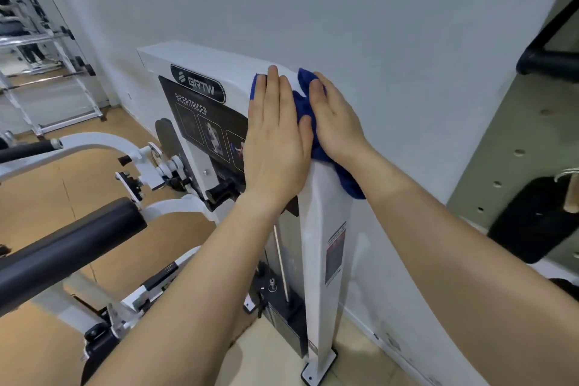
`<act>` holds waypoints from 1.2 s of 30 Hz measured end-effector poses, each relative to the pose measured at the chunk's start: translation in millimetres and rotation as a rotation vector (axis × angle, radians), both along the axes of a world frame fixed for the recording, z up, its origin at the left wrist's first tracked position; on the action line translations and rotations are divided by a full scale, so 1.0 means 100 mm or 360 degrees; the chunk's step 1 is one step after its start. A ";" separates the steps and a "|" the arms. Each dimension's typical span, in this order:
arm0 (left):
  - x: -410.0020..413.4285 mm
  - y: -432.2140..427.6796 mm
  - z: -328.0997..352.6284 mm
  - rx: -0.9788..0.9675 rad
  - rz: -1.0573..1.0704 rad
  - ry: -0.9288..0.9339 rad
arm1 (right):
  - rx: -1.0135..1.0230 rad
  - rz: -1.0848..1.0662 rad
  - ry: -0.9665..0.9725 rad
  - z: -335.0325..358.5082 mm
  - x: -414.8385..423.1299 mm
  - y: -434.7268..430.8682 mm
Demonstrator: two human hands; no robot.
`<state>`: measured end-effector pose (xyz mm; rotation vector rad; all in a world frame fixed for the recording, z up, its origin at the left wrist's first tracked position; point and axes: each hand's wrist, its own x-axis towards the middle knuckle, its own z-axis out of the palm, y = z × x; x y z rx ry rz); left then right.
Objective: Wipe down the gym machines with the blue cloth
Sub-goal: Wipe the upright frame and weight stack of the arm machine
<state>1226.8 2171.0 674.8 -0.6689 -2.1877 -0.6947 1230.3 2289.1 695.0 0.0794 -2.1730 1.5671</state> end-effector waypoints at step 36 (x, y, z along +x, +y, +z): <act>0.35 0.37 -1.21 0.0725 -0.0405 0.0042 | 0.0069 -0.0270 0.0589 -1.33 0.12 0.28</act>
